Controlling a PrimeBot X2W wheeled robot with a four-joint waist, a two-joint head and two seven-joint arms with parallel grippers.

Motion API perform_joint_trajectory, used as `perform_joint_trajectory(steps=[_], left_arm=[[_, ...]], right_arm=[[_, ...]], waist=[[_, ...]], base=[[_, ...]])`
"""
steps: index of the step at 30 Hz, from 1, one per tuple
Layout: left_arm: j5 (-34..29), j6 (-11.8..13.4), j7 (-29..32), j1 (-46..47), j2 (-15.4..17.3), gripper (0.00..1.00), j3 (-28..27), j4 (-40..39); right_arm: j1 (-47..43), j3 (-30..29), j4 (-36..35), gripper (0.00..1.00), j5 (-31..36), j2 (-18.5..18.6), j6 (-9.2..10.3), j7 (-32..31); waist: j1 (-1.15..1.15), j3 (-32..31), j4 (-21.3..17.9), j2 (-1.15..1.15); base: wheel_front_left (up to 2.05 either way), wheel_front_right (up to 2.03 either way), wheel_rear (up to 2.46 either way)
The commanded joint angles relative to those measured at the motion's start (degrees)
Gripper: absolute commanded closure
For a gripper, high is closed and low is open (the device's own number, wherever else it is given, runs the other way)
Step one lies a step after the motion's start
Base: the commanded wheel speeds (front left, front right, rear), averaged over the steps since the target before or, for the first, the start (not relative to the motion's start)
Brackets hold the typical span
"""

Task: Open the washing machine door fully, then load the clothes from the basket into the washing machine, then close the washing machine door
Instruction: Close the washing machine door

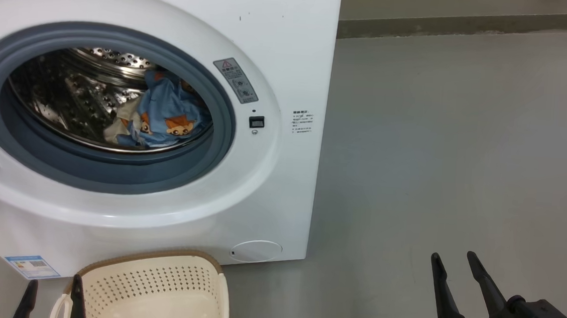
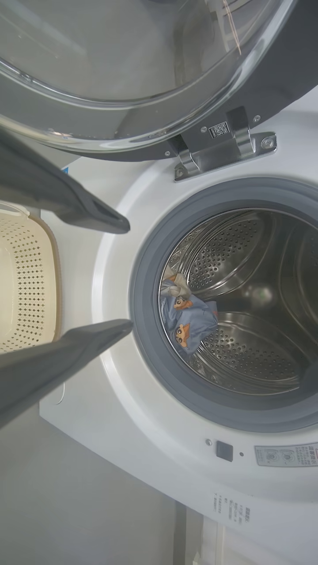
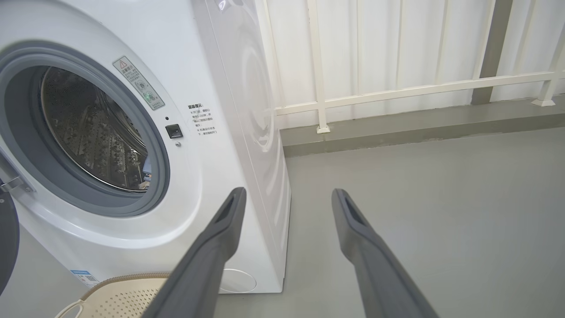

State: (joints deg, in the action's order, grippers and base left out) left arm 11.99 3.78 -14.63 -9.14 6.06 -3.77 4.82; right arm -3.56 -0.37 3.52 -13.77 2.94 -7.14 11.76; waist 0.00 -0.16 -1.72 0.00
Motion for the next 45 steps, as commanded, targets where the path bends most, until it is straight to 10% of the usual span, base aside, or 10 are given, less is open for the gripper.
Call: perform_joint_trajectory(steps=[1, 45], left_arm=[[0.34, 0.38, -0.36, 2.81, 0.98, 0.0, -1.9, -1.12], [-1.23, -0.23, -0.37, 4.24, -0.53, 0.0, -4.4, -1.78]], right_arm=[[1.25, 1.45, -1.2, 0.0, 0.21, 0.33, -0.35, 0.54], [1.74, 1.06, -0.67, 0.0, 0.28, 0.39, -0.35, 0.65]], waist=[[0.0, 0.0, 0.02, 0.0], [0.0, 0.69, 0.76, 0.0]], base=[[0.0, 0.0, 0.0], [-0.94, 0.94, 0.0]])
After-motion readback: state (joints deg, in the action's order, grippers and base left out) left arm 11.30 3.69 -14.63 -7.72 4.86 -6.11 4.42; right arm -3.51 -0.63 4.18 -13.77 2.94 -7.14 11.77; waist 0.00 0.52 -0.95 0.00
